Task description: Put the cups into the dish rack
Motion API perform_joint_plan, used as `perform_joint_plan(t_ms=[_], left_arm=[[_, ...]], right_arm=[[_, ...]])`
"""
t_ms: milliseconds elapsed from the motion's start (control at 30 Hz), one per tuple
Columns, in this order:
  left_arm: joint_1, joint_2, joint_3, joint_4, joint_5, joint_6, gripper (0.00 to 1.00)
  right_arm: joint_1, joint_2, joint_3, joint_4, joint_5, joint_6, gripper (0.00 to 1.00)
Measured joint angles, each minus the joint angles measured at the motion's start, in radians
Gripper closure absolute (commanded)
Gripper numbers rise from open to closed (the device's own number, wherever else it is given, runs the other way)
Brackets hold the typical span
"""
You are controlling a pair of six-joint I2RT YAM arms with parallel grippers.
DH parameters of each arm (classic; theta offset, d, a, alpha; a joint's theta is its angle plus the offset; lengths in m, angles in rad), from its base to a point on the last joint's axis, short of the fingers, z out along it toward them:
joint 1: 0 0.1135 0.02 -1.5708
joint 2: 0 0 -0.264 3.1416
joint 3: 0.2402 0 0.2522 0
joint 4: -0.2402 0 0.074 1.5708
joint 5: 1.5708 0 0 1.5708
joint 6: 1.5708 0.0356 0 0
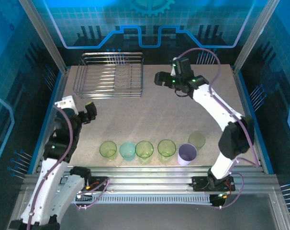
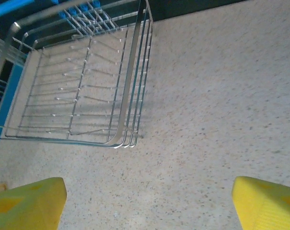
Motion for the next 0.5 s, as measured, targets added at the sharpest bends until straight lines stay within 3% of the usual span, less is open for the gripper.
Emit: perform_joint_plan(t_ms=[200, 500], left_arm=[[0.0, -0.12, -0.003, -0.139, 0.069, -0.123, 0.01], [0.0, -0.138, -0.061, -0.25, 0.189, -0.256, 0.01]], right_arm=[[0.061, 0.206, 0.196, -0.082, -0.005, -0.008, 0.14], [0.096, 0.49, 0.516, -0.209, -0.006, -0.063, 0.23]])
